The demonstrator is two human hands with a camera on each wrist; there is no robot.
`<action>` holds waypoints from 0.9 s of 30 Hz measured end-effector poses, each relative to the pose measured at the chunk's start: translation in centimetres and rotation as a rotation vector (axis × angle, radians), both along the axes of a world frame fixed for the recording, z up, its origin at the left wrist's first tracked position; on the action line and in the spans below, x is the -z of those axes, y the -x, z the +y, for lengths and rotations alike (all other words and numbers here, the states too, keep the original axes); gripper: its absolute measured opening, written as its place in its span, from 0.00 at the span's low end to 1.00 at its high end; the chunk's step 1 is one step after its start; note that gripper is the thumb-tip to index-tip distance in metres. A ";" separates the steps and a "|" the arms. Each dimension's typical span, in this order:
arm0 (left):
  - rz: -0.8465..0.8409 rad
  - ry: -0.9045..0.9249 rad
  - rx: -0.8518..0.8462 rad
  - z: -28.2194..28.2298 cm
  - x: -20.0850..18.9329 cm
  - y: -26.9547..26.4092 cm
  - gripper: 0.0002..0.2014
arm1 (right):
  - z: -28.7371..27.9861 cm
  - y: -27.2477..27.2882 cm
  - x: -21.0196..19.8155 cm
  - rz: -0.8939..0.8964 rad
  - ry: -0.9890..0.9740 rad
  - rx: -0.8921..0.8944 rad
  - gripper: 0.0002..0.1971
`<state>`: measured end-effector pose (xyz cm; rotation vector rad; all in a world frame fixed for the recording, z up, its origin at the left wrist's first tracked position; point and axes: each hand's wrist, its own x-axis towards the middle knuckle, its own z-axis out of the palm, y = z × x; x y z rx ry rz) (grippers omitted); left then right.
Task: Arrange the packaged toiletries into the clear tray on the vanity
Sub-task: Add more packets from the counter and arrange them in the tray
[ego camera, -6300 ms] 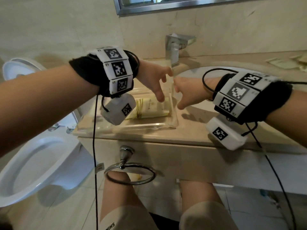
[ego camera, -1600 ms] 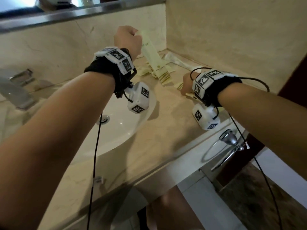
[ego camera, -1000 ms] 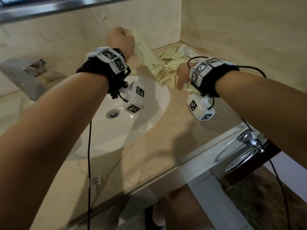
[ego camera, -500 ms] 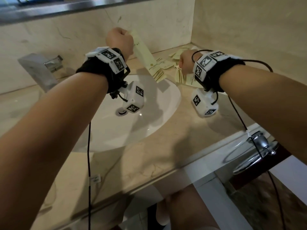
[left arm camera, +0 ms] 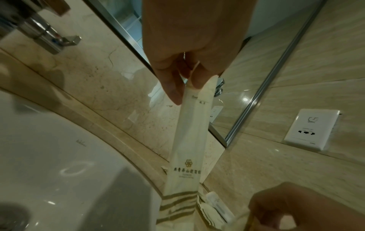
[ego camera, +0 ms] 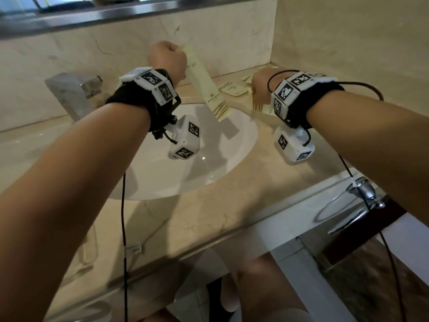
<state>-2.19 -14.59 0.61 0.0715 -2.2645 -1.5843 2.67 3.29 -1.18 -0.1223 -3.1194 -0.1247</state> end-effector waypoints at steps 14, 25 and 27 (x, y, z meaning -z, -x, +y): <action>0.002 -0.053 0.007 -2.9 -2.2 -4.7 0.11 | -2.3 -1.6 -3.9 0.210 0.429 0.022 0.13; -0.033 -0.070 -0.006 -9.1 -3.8 -8.4 0.04 | -9.0 -2.8 -3.0 0.100 1.129 -0.033 0.10; -0.043 -0.056 -0.027 -10.5 -4.1 -8.9 0.05 | -10.3 -3.2 -2.8 0.056 1.165 -0.075 0.10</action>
